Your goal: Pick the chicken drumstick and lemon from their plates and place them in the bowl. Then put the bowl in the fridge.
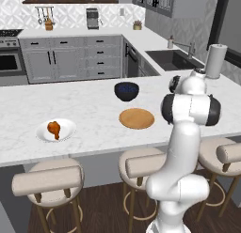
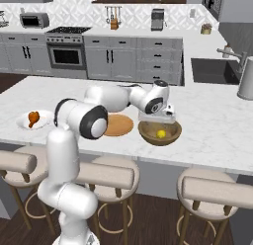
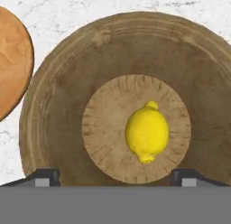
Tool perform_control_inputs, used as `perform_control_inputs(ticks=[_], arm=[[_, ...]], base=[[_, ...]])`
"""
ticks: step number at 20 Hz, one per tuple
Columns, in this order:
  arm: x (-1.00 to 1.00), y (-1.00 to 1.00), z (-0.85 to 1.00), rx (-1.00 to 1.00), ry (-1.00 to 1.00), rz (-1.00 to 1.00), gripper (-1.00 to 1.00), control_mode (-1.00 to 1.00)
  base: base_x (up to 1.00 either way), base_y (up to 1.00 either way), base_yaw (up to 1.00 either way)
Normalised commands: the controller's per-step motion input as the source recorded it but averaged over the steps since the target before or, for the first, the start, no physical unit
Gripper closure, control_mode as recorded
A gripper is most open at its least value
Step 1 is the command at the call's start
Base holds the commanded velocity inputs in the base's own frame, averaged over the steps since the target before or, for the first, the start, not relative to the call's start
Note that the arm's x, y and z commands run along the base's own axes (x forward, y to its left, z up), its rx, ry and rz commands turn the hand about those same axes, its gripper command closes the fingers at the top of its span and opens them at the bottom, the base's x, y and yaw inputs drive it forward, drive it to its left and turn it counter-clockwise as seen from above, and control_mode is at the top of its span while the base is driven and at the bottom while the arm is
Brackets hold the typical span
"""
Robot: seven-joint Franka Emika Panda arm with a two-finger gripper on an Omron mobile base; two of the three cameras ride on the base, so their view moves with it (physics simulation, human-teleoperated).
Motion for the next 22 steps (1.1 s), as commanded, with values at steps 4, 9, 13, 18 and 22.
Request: perform_control_inputs(ticks=[4,9,13,18,22], arm=[[-1.0,1.0,0.57,0.0,-0.17,0.04,-1.0,-1.0],[-0.68,1.0,0.24,0.0,-0.11,0.0,-1.0,-1.0],[-0.51,1.0,0.33,0.0,0.0,0.0,-1.0,-1.0],[-0.18,1.0,0.5,0.0,0.0,0.0,-1.0,-1.0],[-0.1,1.0,0.19,0.01,0.0,0.0,-1.0,-1.0]], base=[[0.0,0.0,0.0],[0.0,0.0,0.0],[0.0,0.0,0.0],[0.0,0.0,0.0],[0.0,0.0,0.0]])
